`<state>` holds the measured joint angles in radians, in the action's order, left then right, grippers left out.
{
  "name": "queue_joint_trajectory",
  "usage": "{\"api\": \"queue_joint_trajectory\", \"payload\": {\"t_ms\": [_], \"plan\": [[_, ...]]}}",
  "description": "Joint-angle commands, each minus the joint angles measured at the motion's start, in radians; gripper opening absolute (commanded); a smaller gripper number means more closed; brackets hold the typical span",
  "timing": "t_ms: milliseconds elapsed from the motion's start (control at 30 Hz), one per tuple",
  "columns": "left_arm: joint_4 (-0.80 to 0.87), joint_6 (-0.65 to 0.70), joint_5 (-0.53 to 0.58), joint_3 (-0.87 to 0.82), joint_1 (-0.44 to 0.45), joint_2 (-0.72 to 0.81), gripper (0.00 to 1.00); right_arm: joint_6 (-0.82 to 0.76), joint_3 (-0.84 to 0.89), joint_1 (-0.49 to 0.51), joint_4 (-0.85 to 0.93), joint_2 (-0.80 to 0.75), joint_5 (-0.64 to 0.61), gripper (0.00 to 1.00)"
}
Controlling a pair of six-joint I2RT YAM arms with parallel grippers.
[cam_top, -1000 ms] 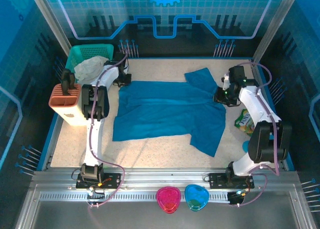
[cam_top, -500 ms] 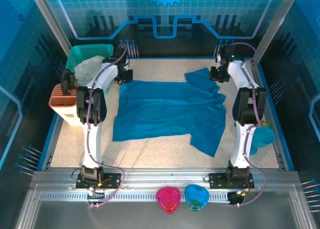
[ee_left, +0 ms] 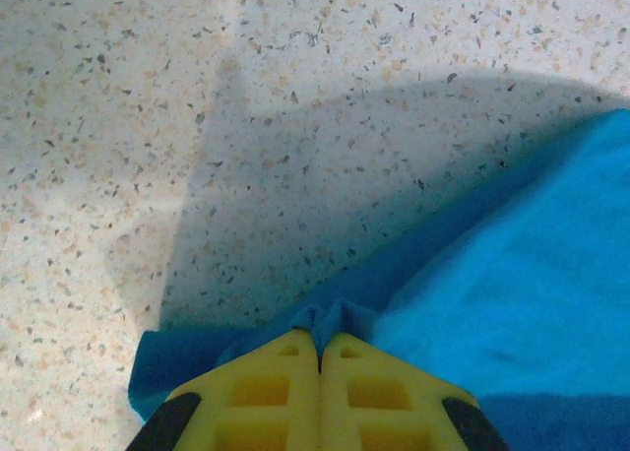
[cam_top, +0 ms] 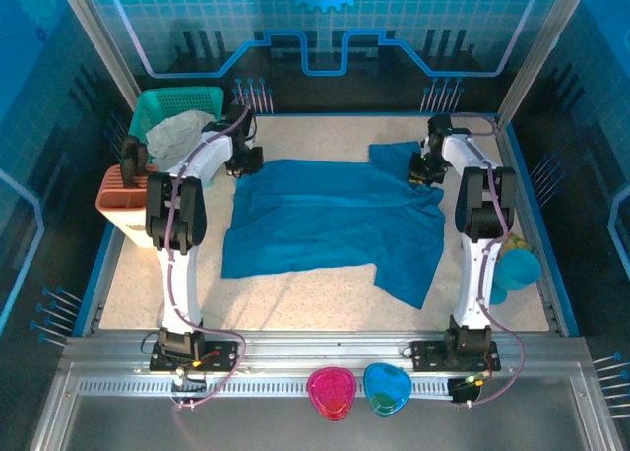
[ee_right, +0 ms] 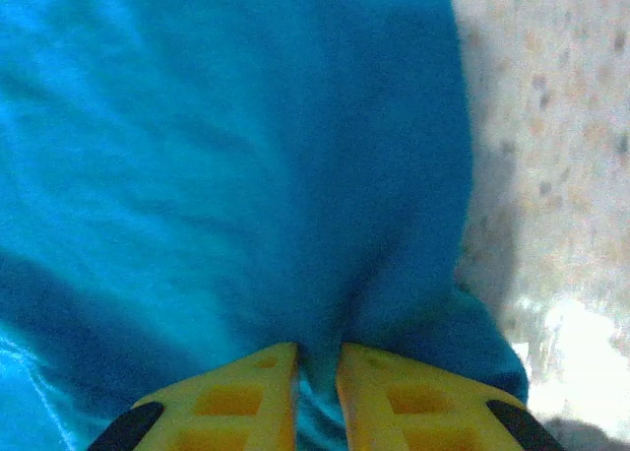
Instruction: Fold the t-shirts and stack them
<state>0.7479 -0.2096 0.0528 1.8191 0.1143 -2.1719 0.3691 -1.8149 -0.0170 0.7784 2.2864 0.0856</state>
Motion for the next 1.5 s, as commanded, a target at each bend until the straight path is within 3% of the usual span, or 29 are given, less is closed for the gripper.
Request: {"api": "queue_joint_trajectory", "payload": {"t_ms": [0, 233, 367, 500, 767, 1133, 1467], "plan": [[-0.041, -0.03, -0.032, -0.047, 0.002, 0.092, 0.0, 0.056, 0.162, 0.031, -0.009, -0.061, -0.025, 0.21], [-0.069, -0.028, -0.027, -0.111, 0.002, 0.136, 0.0, 0.126, 0.461, 0.041, -0.147, -0.252, -0.014, 0.21], [-0.079, -0.032, -0.028, -0.131, 0.002, 0.144, 0.0, 0.12, 0.514, 0.041, -0.17, -0.316, -0.016, 0.22], [-0.079, -0.033, -0.035, -0.138, 0.002, 0.15, 0.0, 0.073, 0.408, 0.027, -0.087, -0.332, -0.064, 0.27], [-0.085, -0.033, -0.045, -0.142, 0.002, 0.173, 0.0, -0.006, 0.14, -0.002, 0.041, -0.292, -0.253, 0.47], [-0.088, -0.034, -0.065, -0.141, 0.002, 0.179, 0.0, -0.176, -0.4, -0.049, 0.225, 0.169, -0.222, 0.46], [-0.091, -0.03, -0.062, -0.127, 0.002, 0.156, 0.0, -0.173, -0.52, -0.051, 0.259, 0.294, -0.197, 0.46]]}}
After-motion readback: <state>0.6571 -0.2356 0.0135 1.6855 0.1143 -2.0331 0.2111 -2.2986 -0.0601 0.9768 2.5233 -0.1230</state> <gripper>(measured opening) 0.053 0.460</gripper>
